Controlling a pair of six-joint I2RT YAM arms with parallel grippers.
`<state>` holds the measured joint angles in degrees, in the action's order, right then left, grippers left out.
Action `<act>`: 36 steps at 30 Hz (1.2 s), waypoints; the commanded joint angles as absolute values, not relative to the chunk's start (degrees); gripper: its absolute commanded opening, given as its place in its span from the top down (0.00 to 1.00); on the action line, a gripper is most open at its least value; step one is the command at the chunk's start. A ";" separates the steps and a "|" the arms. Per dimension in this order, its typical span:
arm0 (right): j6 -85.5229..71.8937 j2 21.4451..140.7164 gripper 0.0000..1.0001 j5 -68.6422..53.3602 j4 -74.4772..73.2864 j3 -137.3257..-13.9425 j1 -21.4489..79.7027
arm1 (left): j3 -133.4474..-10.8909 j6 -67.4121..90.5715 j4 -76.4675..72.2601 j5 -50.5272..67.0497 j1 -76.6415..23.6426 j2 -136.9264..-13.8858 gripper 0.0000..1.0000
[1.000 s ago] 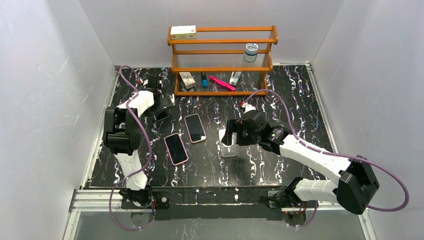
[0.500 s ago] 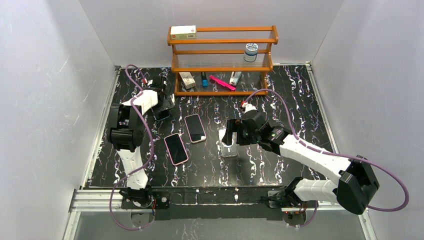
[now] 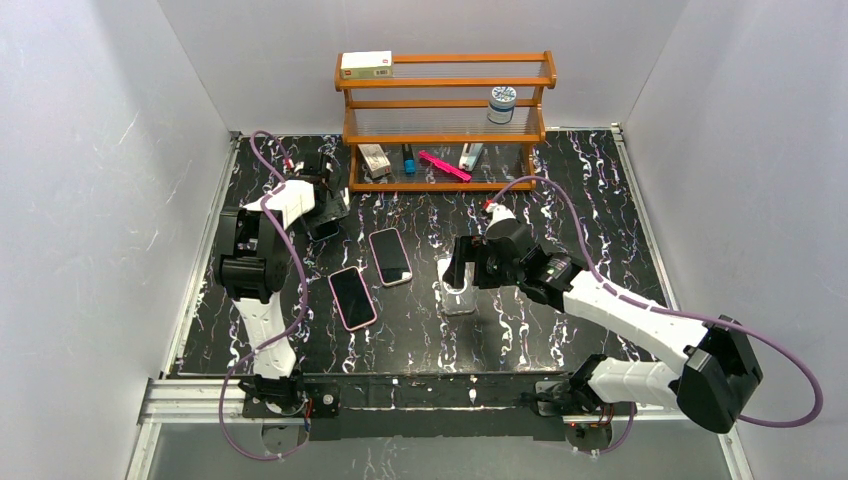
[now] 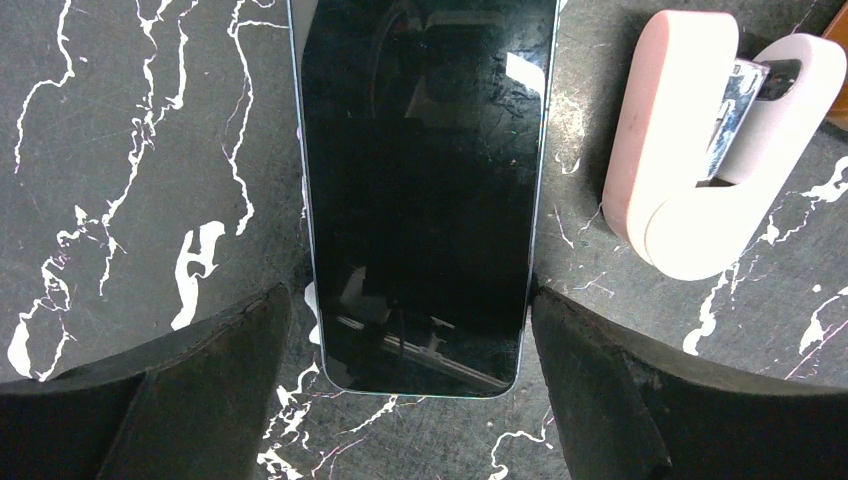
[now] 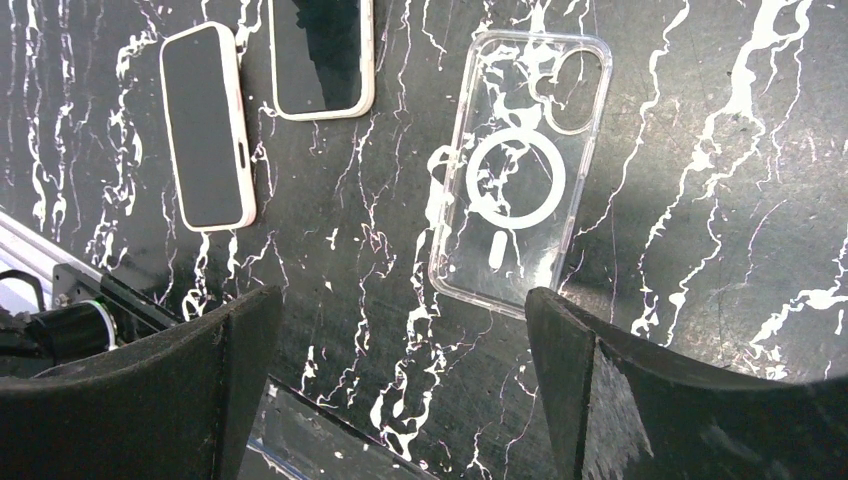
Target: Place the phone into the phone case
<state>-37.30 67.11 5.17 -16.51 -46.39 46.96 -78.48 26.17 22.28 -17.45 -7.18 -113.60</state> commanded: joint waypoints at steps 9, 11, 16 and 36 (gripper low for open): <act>-37.76 65.57 0.01 1.55 -10.09 -46.83 47.20 | -75.62 26.15 26.23 -12.04 -6.62 -112.35 0.43; -38.40 67.43 0.01 0.42 -9.36 -47.81 47.19 | -73.61 26.47 26.77 -10.24 -6.51 -110.47 0.49; -40.46 72.42 0.04 -4.49 -5.45 -50.17 47.20 | -66.17 28.07 26.39 -6.62 -6.45 -104.44 0.54; -50.09 108.47 0.48 -16.45 14.38 -75.41 42.94 | -52.07 28.87 17.56 6.50 -5.27 -92.49 0.63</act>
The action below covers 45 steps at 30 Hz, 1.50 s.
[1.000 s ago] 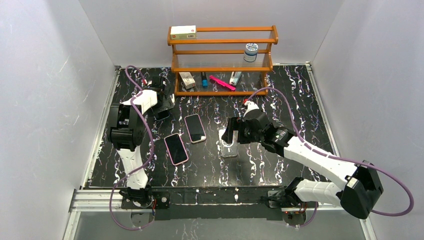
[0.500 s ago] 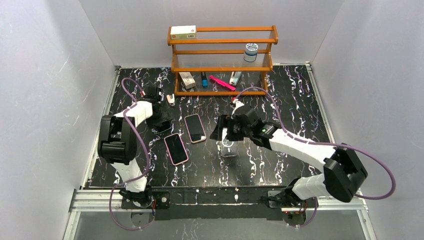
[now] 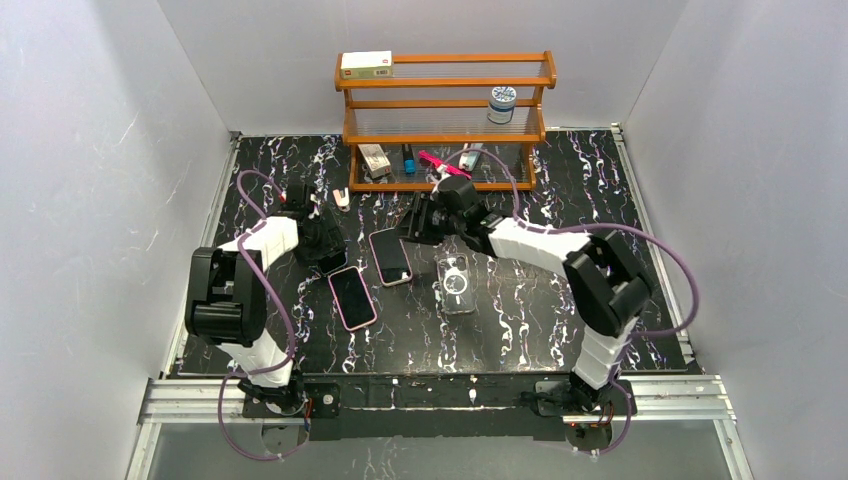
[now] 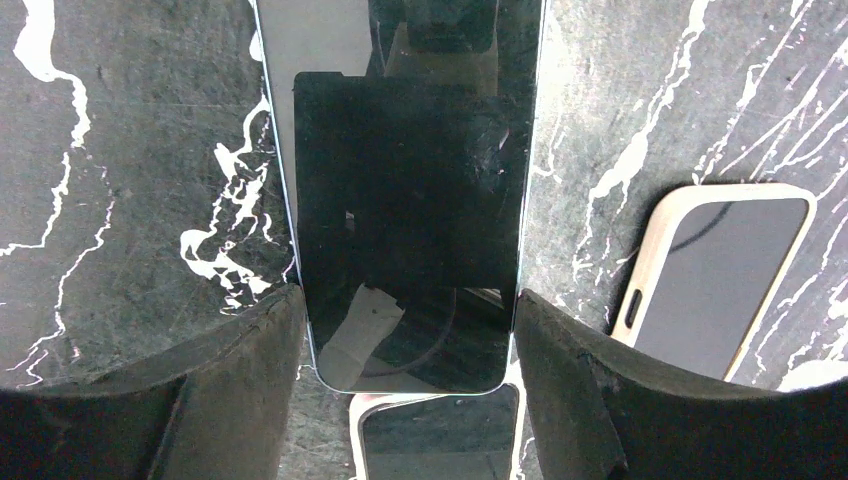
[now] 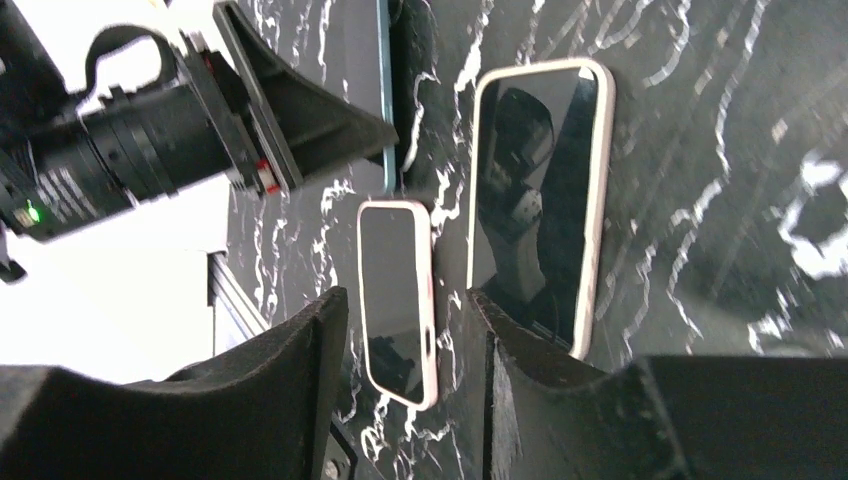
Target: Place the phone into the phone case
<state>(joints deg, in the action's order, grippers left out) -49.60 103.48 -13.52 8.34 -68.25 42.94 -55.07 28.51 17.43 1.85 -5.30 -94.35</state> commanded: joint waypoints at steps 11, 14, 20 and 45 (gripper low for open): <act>-45.85 129.95 0.48 -24.84 10.35 -99.33 42.56 | -50.15 27.44 13.94 11.51 -5.27 -90.42 0.64; -46.98 133.67 0.49 -27.15 11.80 -102.25 42.58 | -50.30 27.44 13.67 12.45 -5.27 -90.61 0.65; -48.24 139.68 0.49 -28.77 10.64 -108.77 42.58 | -50.10 26.91 12.92 12.95 -5.27 -89.84 0.65; -48.87 144.97 0.69 -29.24 6.18 -115.20 45.42 | -49.73 27.05 10.99 14.77 -5.27 -89.03 0.66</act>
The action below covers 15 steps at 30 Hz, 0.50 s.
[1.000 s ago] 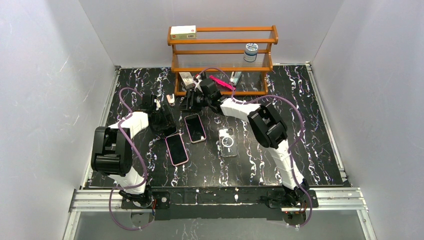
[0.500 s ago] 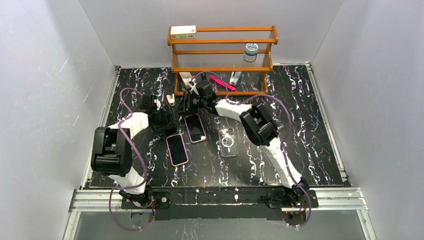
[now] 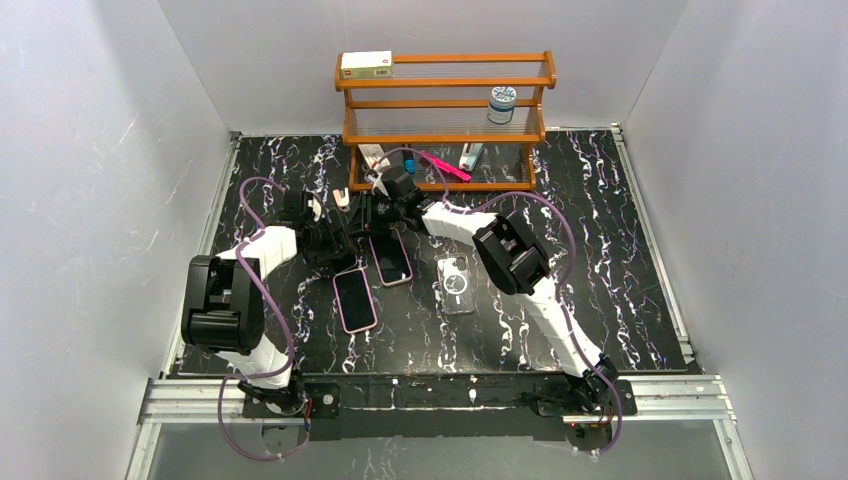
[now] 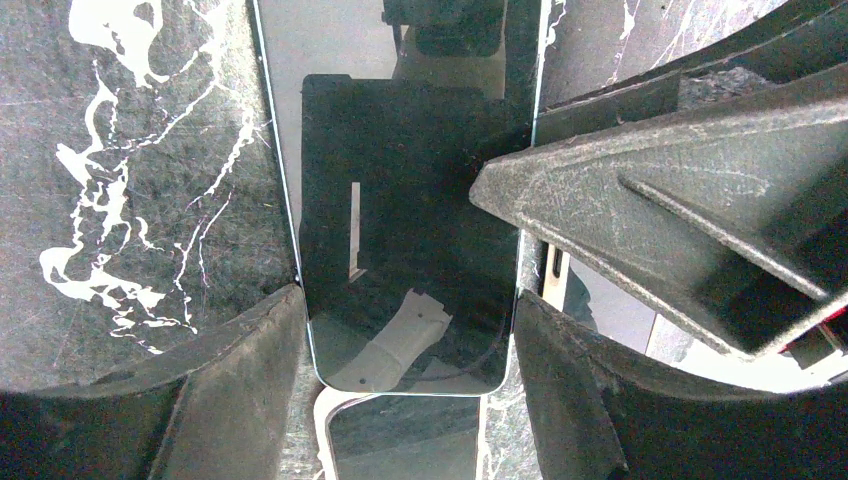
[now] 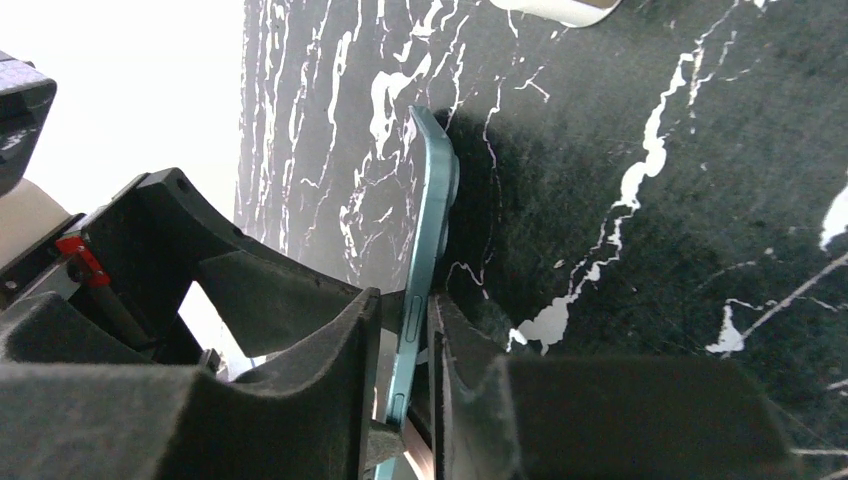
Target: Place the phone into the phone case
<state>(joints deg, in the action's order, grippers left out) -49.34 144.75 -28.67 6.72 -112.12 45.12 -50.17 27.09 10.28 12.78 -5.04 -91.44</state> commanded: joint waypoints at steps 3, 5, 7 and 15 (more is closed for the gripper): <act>-48.69 144.94 0.80 -28.60 5.34 -115.14 45.46 | -49.80 26.98 10.89 15.06 -5.27 -88.88 0.66; -48.65 144.89 0.90 -28.64 5.15 -115.21 45.47 | -49.83 26.98 10.77 15.12 -5.27 -88.52 0.66; -48.31 144.33 0.98 -28.24 4.98 -115.08 45.48 | -49.83 26.90 10.74 14.87 -5.27 -87.99 0.65; -49.13 140.42 0.99 -28.04 6.31 -114.69 45.43 | -51.60 26.81 12.61 14.58 -5.27 -85.44 0.43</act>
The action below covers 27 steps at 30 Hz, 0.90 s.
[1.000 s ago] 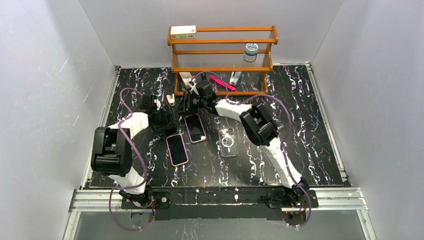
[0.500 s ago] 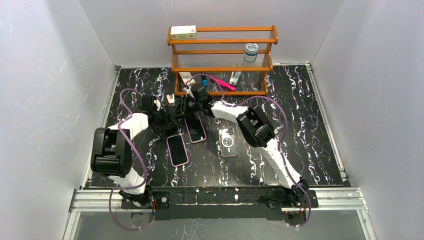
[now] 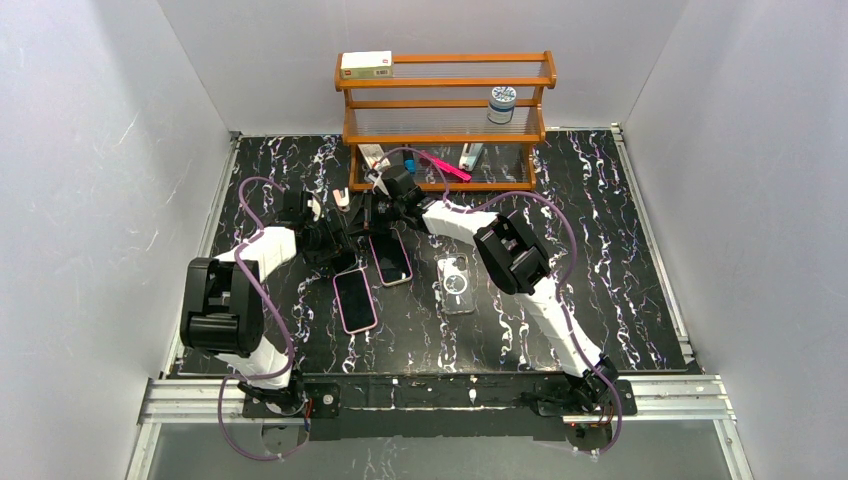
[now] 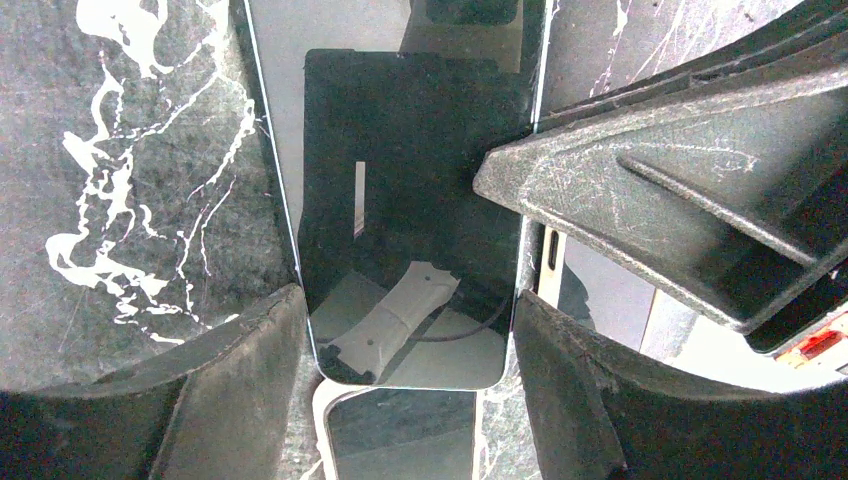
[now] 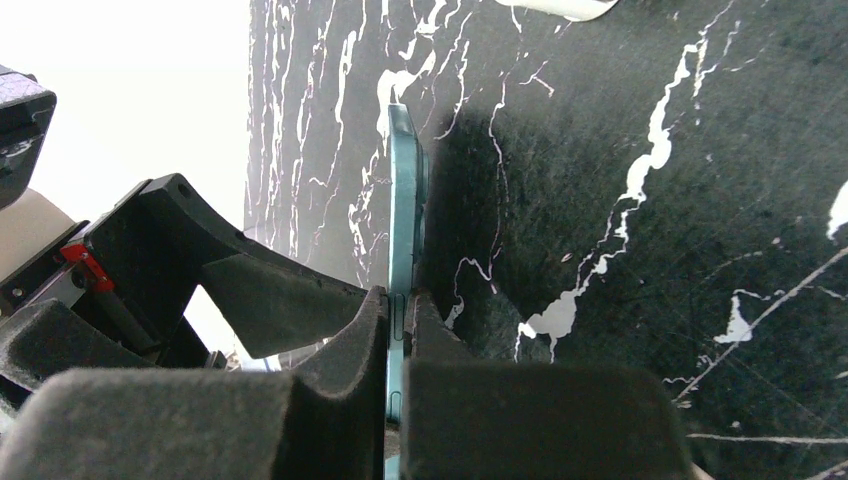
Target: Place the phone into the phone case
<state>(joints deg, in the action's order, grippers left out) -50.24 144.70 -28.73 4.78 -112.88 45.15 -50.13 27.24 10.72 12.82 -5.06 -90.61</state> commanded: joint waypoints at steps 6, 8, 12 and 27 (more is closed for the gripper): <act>-51.91 135.95 0.99 -27.46 9.49 -111.97 45.07 | -54.48 27.29 15.72 14.48 -5.27 -80.95 0.20; -53.04 134.52 0.99 -27.68 10.71 -110.74 44.57 | -55.22 27.77 17.26 14.61 -5.27 -79.23 0.05; -55.51 130.77 0.99 -28.15 14.64 -106.27 43.28 | -56.12 27.78 19.63 16.16 -5.27 -75.62 0.02; -46.90 102.66 0.99 -30.69 9.50 -77.62 35.65 | -57.17 27.04 25.40 23.13 -5.27 -68.14 0.02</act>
